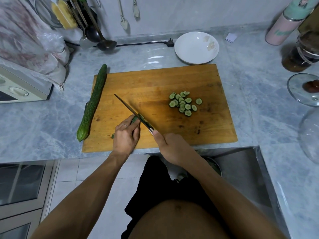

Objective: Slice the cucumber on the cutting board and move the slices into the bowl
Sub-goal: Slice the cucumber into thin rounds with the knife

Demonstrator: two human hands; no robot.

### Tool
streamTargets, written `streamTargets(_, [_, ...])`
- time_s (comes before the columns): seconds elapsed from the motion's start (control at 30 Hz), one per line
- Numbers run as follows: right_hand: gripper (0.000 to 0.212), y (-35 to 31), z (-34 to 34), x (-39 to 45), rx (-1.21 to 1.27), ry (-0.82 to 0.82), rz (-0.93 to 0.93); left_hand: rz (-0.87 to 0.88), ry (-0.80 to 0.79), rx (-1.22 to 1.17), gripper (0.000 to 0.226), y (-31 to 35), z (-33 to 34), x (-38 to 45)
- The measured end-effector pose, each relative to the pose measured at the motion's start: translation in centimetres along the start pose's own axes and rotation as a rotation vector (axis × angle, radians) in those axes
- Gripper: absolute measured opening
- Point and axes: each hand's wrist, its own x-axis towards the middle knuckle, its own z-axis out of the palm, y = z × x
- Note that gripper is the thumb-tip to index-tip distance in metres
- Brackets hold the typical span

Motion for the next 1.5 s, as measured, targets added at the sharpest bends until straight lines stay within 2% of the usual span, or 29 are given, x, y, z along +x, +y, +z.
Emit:
streamTargets(0.6, [0.066,-0.1,1.7,4.5,-0.027,0.073,-0.001,-0.023,0.061,0.020,0.026,1.0,-0.1,-0.2])
streamTargets(1.03, [0.069,3.9,-4.0,3.9,0.045,0.171,-0.019,-0.093,0.075,-0.019,0.030,1.5,-0.2,-0.3])
streamTargets(1.2, [0.072,5.5,-5.9,3.2,-0.114,0.210,-0.058,-0.213,0.092,-0.176,0.030,2.5,-0.5,0.2])
streamTargets(1.27, [0.070,6.6,-6.3,2.7,-0.204,0.249,-0.082,-0.259,0.166,-0.231,0.029,3.5,-1.0,0.6])
streamTargets(1.33, [0.061,7.5,-6.7,1.9,-0.300,0.265,-0.089,-0.172,0.288,-0.241,0.024,5.0,-1.8,1.3])
streamTargets(1.4, [0.055,7.8,-7.1,1.1,-0.411,0.252,-0.097,0.020,0.336,-0.226,0.018,6.8,-2.6,2.3])
streamTargets(1.43, [0.052,7.8,-7.3,0.8,-0.469,0.236,-0.102,0.123,0.293,-0.226,0.016,7.7,-2.8,2.9])
streamTargets(1.5, [0.050,8.0,-7.3,0.2,-0.562,0.217,-0.116,0.298,0.092,-0.218,0.014,9.6,-3.0,4.1])
